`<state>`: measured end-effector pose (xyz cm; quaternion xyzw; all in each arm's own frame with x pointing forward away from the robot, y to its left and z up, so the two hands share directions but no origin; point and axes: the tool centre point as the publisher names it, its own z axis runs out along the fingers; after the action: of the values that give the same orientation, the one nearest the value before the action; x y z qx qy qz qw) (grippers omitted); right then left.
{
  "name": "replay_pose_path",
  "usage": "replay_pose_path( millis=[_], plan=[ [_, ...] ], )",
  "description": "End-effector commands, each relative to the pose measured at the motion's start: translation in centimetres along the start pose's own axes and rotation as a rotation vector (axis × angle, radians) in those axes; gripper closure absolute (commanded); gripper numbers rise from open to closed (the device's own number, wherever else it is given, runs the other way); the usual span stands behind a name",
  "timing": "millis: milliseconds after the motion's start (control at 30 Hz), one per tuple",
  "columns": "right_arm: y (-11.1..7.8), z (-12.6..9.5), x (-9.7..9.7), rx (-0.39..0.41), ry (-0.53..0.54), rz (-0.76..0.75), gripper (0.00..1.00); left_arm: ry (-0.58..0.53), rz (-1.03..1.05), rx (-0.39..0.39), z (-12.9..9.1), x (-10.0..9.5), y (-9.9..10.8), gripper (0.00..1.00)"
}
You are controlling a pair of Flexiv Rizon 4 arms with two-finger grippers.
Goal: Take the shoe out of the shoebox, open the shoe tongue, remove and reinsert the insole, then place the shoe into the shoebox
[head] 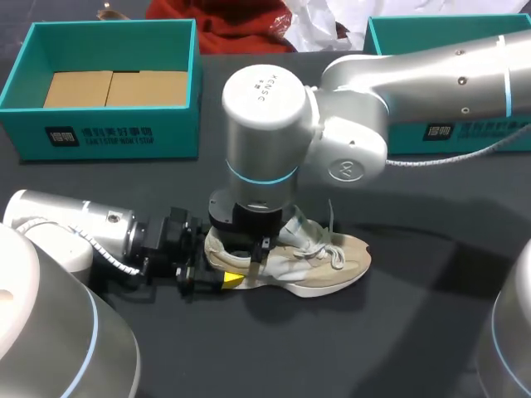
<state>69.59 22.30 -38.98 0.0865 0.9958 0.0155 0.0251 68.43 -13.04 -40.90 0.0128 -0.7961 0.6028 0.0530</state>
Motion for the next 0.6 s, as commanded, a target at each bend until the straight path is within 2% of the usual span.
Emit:
replay_pose_path(
  millis=[33,300,600],
  plan=[
    [-1.1,-0.5,0.2,-0.006,-0.014,0.012,1.00,-0.001,0.000,-0.001,-0.2,0.0,0.4,1.00],
    [-1.7,-1.0,0.4,0.013,-0.037,0.025,1.00,-0.001,0.000,-0.001,-0.2,0.0,0.4,1.00],
    [-2.3,-1.2,0.1,0.002,-0.066,0.036,0.82,-0.001,0.000,-0.001,-0.2,0.0,0.4,1.00]
  ],
)
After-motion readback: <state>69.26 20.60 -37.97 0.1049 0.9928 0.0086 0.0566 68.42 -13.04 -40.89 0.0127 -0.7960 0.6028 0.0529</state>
